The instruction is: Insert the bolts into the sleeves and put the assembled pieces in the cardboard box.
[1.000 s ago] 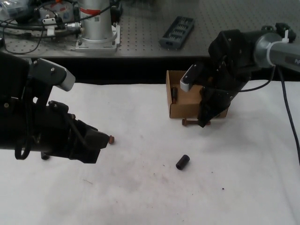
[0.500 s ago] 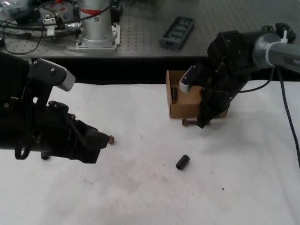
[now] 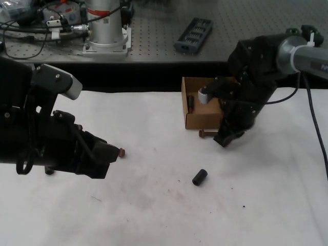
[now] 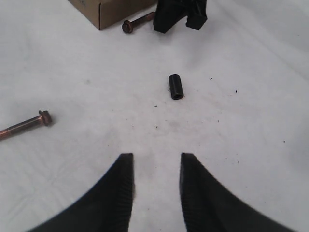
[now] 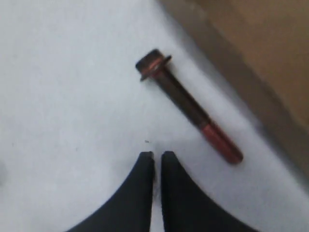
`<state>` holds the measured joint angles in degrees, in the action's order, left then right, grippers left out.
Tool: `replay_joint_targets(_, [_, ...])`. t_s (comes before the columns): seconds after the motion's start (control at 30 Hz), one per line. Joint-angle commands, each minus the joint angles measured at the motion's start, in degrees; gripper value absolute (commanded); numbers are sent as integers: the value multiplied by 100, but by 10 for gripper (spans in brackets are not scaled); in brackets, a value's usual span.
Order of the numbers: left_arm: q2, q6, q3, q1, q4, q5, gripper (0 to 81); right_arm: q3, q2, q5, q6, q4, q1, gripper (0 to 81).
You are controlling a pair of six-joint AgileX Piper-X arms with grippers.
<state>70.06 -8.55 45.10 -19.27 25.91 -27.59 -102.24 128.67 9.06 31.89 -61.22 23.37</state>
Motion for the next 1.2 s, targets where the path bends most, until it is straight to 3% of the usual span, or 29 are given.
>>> replay_joint_targets(0.0, [-86, -45, 10, 11, -9, -13, 241, -65, -13, -119, -148, -386, -36, 54])
replay_joint_targets(0.27, [-86, -89, 10, 11, -25, -13, 241, -65, -381, 259, -185, 804, 14, 54])
replay_joint_targets(0.5, [-86, -130, 10, 11, -25, -13, 241, -65, -31, 526, -386, 1349, 12, 54])
replay_joint_targets(0.83, [-86, -172, 10, 11, -25, -13, 241, -83, 98, 477, -487, 1380, 12, 54])
replay_joint_targets(1.17, [-86, -172, 10, 11, -25, -13, 241, -83, 98, 477, -361, 316, 12, 54])
